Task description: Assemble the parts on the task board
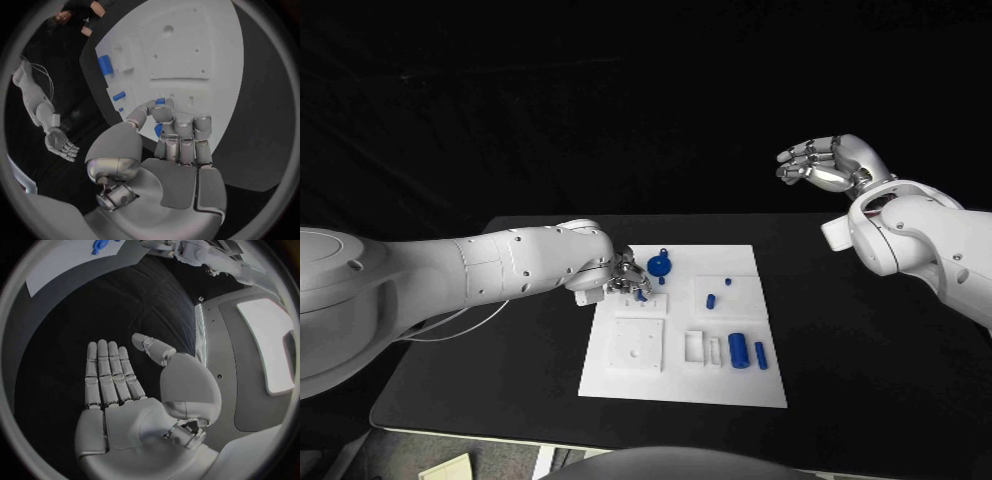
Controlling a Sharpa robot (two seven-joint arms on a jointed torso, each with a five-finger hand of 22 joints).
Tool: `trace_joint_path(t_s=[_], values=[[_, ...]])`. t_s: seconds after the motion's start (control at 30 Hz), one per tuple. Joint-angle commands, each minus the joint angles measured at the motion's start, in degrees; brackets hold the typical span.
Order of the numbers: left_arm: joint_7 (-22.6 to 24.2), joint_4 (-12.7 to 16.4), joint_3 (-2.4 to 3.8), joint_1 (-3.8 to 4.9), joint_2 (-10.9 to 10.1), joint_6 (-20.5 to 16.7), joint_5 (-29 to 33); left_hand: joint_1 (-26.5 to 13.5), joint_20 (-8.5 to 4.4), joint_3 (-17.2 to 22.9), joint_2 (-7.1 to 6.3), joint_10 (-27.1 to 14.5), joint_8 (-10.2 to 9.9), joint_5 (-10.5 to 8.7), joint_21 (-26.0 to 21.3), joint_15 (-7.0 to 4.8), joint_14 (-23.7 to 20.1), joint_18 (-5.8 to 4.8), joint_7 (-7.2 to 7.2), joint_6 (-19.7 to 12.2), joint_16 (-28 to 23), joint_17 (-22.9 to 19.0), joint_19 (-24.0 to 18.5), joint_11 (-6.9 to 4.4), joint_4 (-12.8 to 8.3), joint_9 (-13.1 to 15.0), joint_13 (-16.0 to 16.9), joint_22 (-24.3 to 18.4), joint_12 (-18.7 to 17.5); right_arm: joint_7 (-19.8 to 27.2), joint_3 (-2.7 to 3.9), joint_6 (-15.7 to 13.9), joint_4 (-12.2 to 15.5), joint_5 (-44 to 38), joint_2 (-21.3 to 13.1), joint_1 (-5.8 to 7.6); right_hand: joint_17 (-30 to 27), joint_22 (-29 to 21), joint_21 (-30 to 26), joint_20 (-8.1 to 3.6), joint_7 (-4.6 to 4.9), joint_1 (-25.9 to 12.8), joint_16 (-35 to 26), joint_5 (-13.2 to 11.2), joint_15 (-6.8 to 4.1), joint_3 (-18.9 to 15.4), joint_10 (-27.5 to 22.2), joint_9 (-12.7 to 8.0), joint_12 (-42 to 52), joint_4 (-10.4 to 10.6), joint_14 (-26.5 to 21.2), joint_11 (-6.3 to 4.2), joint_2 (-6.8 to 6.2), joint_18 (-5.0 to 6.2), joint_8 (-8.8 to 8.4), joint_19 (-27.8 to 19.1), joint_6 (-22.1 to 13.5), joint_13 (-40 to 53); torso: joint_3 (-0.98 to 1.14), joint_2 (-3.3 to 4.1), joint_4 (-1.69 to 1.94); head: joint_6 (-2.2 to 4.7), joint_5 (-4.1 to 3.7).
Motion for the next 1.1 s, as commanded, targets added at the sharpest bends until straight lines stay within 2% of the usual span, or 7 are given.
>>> trace_joint_path(t_s=[0.03, 0.2, 0.37, 0.73, 1.1], values=[[0.4, -0.3, 0.04, -0.18, 0.3, -0.4, -1.6, -0.1, -9.53, 0.6, 0.59, -1.0, 0.1, 0.51, 0.3, -3.45, 2.9, 0.69, -5.49, 6.2, 0.3, 0.0, -0.1, -1.21, 0.2, 14.0, 0.1, 0.1, 0.3, 4.2, 0.03, 0.8, 0.4, 4.4, 0.0, 0.03, -0.5, -0.5, -0.6, 0.25, 0.28, 0.0, -0.4, 0.9, 0.01, -0.5, 0.6, -0.2, -0.5, 0.2, 0.5, -0.03, 0.67, 0.78, 0.16, 0.3, -0.1, -1.1, -0.04, -0.01, -0.02, -0.13, 0.18], [0.5, -0.8, 0.04, -0.51, 0.6, -0.8, -1.6, -0.3, -9.53, 0.8, 0.62, -1.0, 0.1, 0.55, 0.3, -3.47, 2.9, 0.71, -5.51, 6.3, 0.3, 0.0, -0.1, -1.23, 0.2, 14.1, 0.1, 0.1, 0.4, 4.3, 0.03, 0.9, 0.8, 4.8, 0.0, 0.03, -0.9, -0.9, -1.2, 0.48, 0.41, -0.2, -0.8, 1.6, 0.12, -0.9, 0.9, -0.4, -0.9, 0.2, 0.7, 0.06, 0.76, 0.99, 0.12, 0.5, -0.1, -2.1, -0.07, 0.06, 0.06, -0.25, 0.16], [0.8, -1.5, 0.05, -0.81, 0.8, -0.7, -1.6, -0.4, -9.53, 0.9, 0.61, -1.0, 0.0, 0.5, 0.4, -3.48, 2.9, 0.72, -5.53, 6.4, 0.4, 0.0, -0.1, -1.24, 0.2, 14.3, 0.0, 0.1, 0.5, 4.2, 0.03, 1.0, 1.0, 4.9, -0.1, 0.03, -1.1, -1.0, -1.5, 0.59, 0.49, -0.2, -1.0, 1.8, 0.22, -1.2, 1.0, -0.5, -1.1, 0.2, 0.7, 0.12, 0.76, 1.07, 0.07, 0.5, -0.3, -2.6, -0.06, 0.02, -0.05, -0.38, 0.07], [1.5, -2.6, 0.06, -1.53, 1.2, -1.1, -2.5, -0.7, -9.52, 1.2, 0.62, -1.1, -0.1, 0.27, 0.4, -3.52, 2.8, 0.76, -5.56, 6.6, 0.5, -0.1, -0.1, -1.27, 0.2, 14.5, 0.0, 0.2, 0.6, 4.2, 0.03, 1.4, 1.2, 5.0, -0.1, 0.03, -1.3, -1.1, -1.7, 0.68, 0.55, -0.2, -1.2, 2.0, 0.37, -1.4, 1.1, -0.6, -1.3, 0.1, 0.8, 0.23, 0.85, 1.16, 0.01, 0.5, -0.4, -3.0, -0.05, 0.05, 0.0, -0.61, 0.0], [1.8, -3.2, 0.07, -1.98, 1.7, -0.7, -2.4, -0.8, -9.51, 1.4, 0.6, -1.1, -0.3, 0.1, 0.4, -3.52, 2.8, 0.79, -5.55, 6.5, 0.5, -0.2, -0.1, -1.25, 0.2, 14.6, -0.1, 0.2, 0.7, 4.1, 0.03, 1.7, 1.3, 5.0, 0.0, 0.03, -1.4, -1.1, -1.8, 0.73, 0.57, -0.1, -1.2, 2.2, 0.43, -1.5, 1.2, -0.7, -1.3, 0.0, 0.8, 0.27, 0.88, 1.22, -0.01, 0.5, -0.4, -3.3, -0.06, 0.04, -0.04, -0.58, -0.16]])
